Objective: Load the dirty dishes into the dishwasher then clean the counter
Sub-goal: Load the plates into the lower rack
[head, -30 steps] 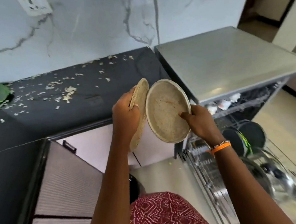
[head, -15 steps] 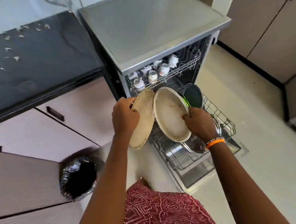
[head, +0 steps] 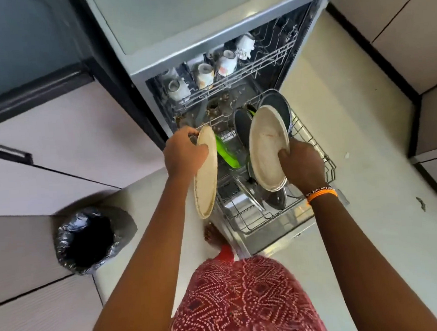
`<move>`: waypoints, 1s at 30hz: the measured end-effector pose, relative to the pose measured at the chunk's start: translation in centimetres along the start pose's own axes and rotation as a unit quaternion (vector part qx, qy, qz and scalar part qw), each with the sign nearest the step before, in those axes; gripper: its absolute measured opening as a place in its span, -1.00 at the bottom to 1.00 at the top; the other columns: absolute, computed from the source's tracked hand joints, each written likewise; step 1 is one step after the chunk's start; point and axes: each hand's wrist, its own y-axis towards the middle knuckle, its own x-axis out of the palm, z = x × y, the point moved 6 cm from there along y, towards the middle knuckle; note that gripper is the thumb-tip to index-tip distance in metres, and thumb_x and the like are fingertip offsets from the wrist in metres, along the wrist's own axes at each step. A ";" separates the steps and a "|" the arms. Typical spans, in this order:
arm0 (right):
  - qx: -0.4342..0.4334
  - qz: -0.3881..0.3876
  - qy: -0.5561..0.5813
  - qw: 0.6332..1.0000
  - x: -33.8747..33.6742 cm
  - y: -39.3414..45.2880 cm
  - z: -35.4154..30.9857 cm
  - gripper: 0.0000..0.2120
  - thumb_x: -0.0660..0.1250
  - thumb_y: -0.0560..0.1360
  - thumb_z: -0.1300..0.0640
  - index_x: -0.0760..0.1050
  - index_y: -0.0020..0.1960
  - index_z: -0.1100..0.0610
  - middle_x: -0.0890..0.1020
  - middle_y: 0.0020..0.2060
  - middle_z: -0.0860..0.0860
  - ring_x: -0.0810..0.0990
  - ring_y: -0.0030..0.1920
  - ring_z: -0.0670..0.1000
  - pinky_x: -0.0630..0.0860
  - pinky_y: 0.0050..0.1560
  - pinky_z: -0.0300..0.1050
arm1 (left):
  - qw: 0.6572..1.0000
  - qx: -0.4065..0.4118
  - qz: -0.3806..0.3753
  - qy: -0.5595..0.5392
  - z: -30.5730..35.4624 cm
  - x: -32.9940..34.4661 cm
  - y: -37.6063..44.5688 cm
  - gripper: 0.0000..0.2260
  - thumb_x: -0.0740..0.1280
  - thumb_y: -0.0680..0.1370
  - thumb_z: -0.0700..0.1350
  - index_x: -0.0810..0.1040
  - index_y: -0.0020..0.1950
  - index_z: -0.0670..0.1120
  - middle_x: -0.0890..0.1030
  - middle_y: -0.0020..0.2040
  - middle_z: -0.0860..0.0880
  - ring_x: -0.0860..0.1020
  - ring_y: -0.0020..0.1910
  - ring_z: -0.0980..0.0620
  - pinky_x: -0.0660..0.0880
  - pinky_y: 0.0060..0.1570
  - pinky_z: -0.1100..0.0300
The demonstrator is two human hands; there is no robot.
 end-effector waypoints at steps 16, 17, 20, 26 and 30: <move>-0.093 -0.081 -0.092 0.988 19.6 16.3 4.1 -0.75 0.16 0.54 0.17 0.40 0.15 0.28 0.56 -0.01 0.32 0.54 0.01 0.33 0.42 -0.10 0.11 | 0.990 -0.112 0.087 -0.010 -7.3 13.5 10.8 -0.71 0.39 0.39 -0.09 0.45 0.07 -0.01 0.56 -0.09 0.02 0.58 -0.06 -0.12 0.56 -0.05 -0.01; -0.102 -0.081 -0.097 0.987 20.4 17.1 4.1 -0.75 0.15 0.54 0.17 0.39 0.15 0.27 0.56 -0.01 0.32 0.53 0.01 0.33 0.40 -0.12 0.11 | 0.989 -0.117 0.094 -0.014 -7.6 13.9 11.3 -0.71 0.39 0.38 -0.08 0.44 0.06 0.00 0.55 -0.12 0.04 0.59 -0.09 -0.12 0.57 -0.08 -0.03; -0.139 -0.079 -0.097 0.982 22.8 19.4 4.4 -0.79 0.16 0.53 0.18 0.40 0.11 0.27 0.57 -0.02 0.30 0.53 -0.03 0.31 0.27 -0.23 0.02 | 0.984 -0.140 0.111 -0.024 -8.7 15.3 12.5 -0.70 0.39 0.34 -0.09 0.45 0.04 0.01 0.53 -0.20 0.03 0.57 -0.17 -0.07 0.55 -0.20 0.08; -0.153 -0.085 -0.135 0.975 26.5 22.7 4.7 -0.80 0.14 0.54 0.15 0.38 0.09 0.25 0.57 -0.02 0.29 0.54 -0.01 0.32 0.27 -0.23 -0.01 | 0.984 -0.140 0.106 -0.030 -10.2 17.8 13.5 -0.68 0.42 0.35 -0.12 0.45 0.06 0.01 0.48 -0.32 0.10 0.52 -0.30 0.05 0.36 -0.43 0.22; -0.146 -0.109 -0.144 0.973 28.6 23.3 3.7 -0.76 0.13 0.55 0.13 0.35 0.15 0.25 0.56 0.01 0.32 0.54 0.03 0.35 0.43 -0.10 0.11 | 0.985 -0.142 0.092 -0.028 -11.0 18.4 13.1 -0.68 0.43 0.38 -0.11 0.44 0.08 0.02 0.56 -0.18 0.03 0.52 -0.33 0.11 0.30 -0.50 0.30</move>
